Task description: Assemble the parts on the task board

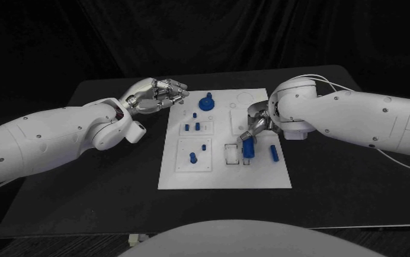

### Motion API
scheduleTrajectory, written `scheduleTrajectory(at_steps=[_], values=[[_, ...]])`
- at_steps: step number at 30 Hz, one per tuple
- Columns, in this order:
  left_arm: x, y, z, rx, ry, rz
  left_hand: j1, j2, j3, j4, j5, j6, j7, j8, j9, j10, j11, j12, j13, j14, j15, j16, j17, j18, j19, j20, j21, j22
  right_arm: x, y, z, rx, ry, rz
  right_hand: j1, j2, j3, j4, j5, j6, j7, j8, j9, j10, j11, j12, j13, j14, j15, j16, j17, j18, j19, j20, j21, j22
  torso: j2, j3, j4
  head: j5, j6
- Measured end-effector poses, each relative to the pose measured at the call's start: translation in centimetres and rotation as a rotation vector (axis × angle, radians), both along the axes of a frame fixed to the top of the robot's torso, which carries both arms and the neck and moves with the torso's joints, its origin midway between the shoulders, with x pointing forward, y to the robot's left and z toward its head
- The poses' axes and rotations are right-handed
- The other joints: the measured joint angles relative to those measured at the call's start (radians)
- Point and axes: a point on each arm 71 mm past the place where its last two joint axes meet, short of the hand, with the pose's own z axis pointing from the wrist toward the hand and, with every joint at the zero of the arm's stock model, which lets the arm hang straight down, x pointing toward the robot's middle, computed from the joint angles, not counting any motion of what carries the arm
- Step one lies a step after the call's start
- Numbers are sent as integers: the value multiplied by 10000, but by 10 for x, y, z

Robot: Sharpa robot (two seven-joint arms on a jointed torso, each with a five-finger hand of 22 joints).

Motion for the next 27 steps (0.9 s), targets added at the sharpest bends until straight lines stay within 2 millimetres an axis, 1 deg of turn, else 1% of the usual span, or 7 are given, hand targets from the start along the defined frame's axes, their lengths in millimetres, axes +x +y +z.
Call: scheduleTrajectory(at_steps=[11, 14, 19, 22, 25, 27], values=[[0, 0, 0, 8, 50, -31, 0, 0, 57, -1, 0, 0, 0, 0, -1, 0, 0, 0, 0, 0, 0, 0, 0, 0, 0, 0, 0, 8, -1, 20, -1, 314, 288, 200, 76, 53, 28, -28, -2, -19, 20, -2, 28, -1, 2, 0, -2, 0, 1, 0, 0, 0, 0, 0, 115, -1, 6, 0, 14, 5, 0], [0, 0, -1, 5, 62, -42, 0, 0, 56, -1, 0, 0, 0, 0, -1, 0, 0, 0, 0, 0, 0, 0, 0, 0, 0, 0, 0, 8, -1, 25, -1, 356, 337, 250, 76, 54, 55, -55, -5, -59, -5, -4, 33, -1, 2, 0, -2, 0, 1, 1, 0, 0, 0, 0, 115, -1, 8, -1, 14, 14, 0], [0, 0, -1, 10, 74, -37, 0, 0, 56, -1, 0, 0, 0, 0, -2, 0, -1, 0, 0, 0, 0, 0, 0, 0, 0, 0, 0, 7, -1, 30, -3, 391, 426, 309, 77, 55, 59, -59, -16, -75, 5, -31, 40, -1, 3, 0, -2, 0, 1, -46, 0, 0, 0, 0, 115, -1, 7, -3, 14, 17, 0], [0, 0, -1, 12, 84, -42, 0, 0, 56, -1, 0, 0, 0, 0, -2, 0, -1, 0, 0, 0, -1, 0, 0, 0, 0, 0, 0, 7, -1, 32, -4, 397, 484, 326, 77, 55, 60, -60, -194, -107, 36, -60, 81, -2, 3, 0, -3, 0, 1, -59, 0, -1, 0, 0, 115, -1, 6, -3, 14, 11, 0], [0, 0, -1, 12, 92, -53, 0, 0, 56, -1, 0, 0, 0, 0, -2, 22, 21, 0, 0, 0, -1, 0, 0, 0, 0, 0, 0, 6, -1, 33, -6, 390, 542, 350, 77, 55, 60, -60, -207, -107, 37, -72, 82, -2, 3, 0, -3, -1, 1, -59, 0, 0, 0, 0, 115, -1, 6, -3, 14, -5, 0], [0, 0, -1, 11, 96, -63, 0, 0, 56, -1, 0, 0, 0, 0, -2, 34, 33, 0, 0, 0, 0, 0, 0, 0, 0, 0, 0, 6, -2, 35, -7, 388, 581, 377, 77, 55, 61, -60, -354, -107, 37, -116, 82, -2, 3, 0, -3, 0, 1, -59, 0, -1, 0, 0, 115, 3, 5, -3, 13, -7, 0]])
